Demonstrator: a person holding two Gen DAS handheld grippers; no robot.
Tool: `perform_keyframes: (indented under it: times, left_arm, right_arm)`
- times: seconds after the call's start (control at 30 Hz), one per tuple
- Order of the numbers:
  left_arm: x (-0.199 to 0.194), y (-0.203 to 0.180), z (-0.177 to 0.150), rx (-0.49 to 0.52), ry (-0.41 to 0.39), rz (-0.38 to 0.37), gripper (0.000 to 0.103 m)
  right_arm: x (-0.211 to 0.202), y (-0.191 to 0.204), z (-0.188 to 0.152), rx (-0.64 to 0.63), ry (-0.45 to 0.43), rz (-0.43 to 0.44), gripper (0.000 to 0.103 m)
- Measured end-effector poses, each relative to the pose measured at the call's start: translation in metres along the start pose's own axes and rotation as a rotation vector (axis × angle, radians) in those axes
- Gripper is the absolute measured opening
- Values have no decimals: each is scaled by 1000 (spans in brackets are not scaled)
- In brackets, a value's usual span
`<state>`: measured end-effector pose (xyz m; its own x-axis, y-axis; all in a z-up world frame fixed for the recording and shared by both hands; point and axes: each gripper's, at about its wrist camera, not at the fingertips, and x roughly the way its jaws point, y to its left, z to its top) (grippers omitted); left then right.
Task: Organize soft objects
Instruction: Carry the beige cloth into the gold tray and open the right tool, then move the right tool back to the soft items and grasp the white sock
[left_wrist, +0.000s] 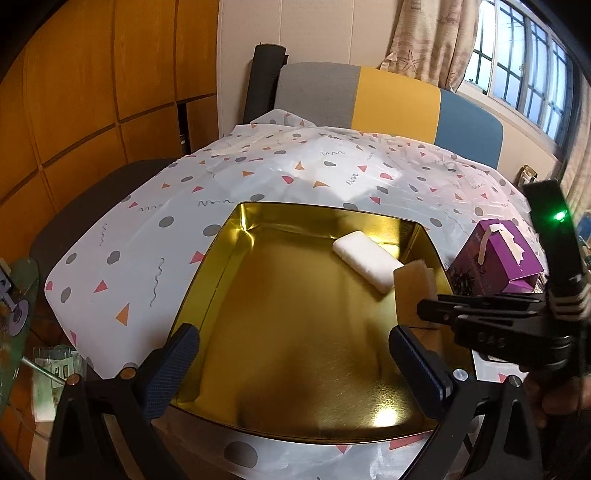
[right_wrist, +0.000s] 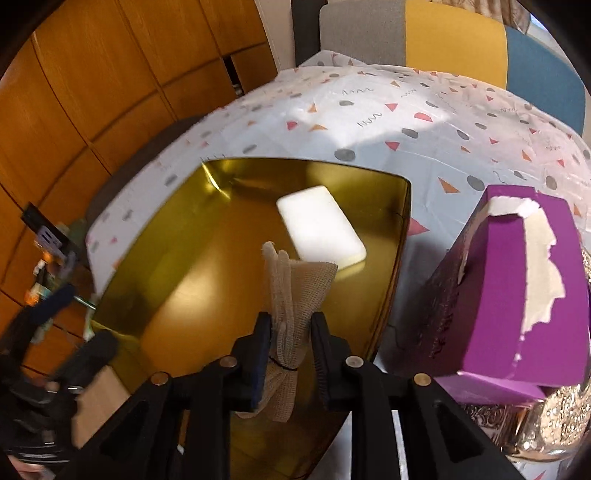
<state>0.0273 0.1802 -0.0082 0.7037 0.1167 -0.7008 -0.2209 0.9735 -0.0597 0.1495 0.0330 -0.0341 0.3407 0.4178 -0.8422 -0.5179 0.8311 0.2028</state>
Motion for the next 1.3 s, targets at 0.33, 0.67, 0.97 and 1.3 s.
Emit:
perform_keyframes:
  times: [0.33,0.67,0.97,1.3]
  left_arm:
    - [-6,-7,-1,20,-8,-14,103]
    - [-19,-26,1,75,-30,-42,103]
    - [-27,-65,-1,161,-23,-115,103]
    - [-33,-114,-1,244,-9,-250,103]
  right_arm:
    - [-10,5,-5,-35,-41,-25,33]
    - [-60,13,-19,-56,-177,-45,33]
    - [-100,-10,-43,-18,-261,-96,33]
    - [-143,-84,-84,133,-304,-195,33]
